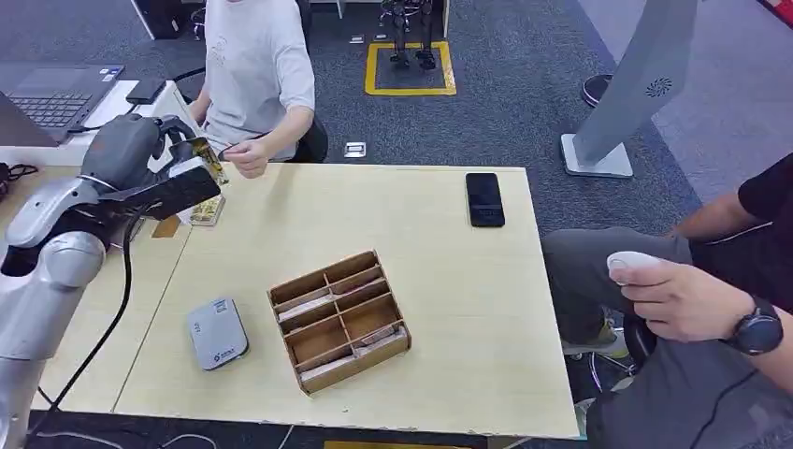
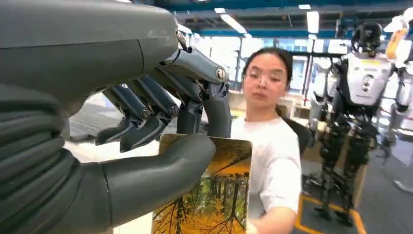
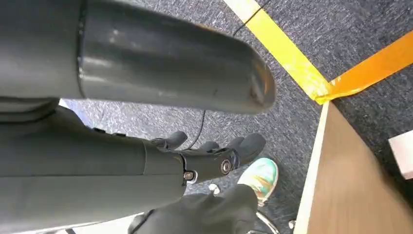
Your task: Pass the card to the sensor for recognition and then transmit it.
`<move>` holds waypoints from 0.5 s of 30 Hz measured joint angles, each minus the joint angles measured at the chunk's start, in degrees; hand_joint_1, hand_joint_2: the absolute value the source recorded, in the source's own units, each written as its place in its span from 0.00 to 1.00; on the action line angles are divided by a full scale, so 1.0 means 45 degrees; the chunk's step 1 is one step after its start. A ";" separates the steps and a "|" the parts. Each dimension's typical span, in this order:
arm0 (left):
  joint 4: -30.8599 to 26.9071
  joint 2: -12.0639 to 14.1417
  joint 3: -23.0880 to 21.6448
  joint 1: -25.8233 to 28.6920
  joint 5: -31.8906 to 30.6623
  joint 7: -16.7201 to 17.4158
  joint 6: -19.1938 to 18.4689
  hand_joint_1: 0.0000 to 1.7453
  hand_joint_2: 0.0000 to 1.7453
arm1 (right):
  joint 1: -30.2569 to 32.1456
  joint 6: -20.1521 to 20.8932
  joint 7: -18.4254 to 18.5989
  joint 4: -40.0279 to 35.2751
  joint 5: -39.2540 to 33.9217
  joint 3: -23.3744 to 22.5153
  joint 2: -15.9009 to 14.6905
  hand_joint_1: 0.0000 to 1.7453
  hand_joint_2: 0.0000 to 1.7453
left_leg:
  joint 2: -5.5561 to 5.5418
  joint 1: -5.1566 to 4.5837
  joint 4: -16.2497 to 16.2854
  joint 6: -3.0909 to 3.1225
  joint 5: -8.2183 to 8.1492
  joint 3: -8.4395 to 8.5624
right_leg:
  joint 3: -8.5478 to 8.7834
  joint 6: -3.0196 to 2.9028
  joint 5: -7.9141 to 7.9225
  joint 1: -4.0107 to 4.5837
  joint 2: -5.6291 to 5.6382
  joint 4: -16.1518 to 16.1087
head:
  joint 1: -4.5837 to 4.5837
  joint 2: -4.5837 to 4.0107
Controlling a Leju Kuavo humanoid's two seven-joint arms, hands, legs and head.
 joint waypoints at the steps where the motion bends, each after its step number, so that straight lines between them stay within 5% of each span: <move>1: 0.0149 -0.0029 -0.0058 -0.0040 -0.0534 0.0164 0.0202 1.00 1.00 | 0.0000 0.0004 0.0019 -0.0024 -0.0033 0.0077 0.0000 0.00 0.00 | 0.0000 0.0000 0.0000 0.0000 0.0000 -0.0001 | -0.0001 0.0000 0.0000 0.0000 0.0000 0.0000 | 0.0000 0.0000; 8: 0.1752 -0.0612 -0.0378 -0.0355 -0.2256 0.0553 0.1378 1.00 1.00 | 0.0008 0.0170 0.0092 -0.0277 -0.0223 0.0495 -0.0005 0.00 0.00 | 0.0001 0.0000 0.0001 -0.0004 0.0004 -0.0002 | -0.0004 -0.0013 0.0010 0.0000 0.0001 0.0000 | 0.0000 0.0000; 15: 0.2457 -0.1054 -0.0427 -0.0375 -0.2349 0.0524 0.1476 1.00 1.00 | 0.0014 0.0209 0.0180 -0.0389 -0.0418 0.0782 -0.0010 0.00 0.00 | 0.0003 0.0000 0.0001 -0.0004 0.0004 -0.0002 | -0.0006 -0.0014 0.0010 0.0000 0.0004 0.0000 | 0.0000 0.0000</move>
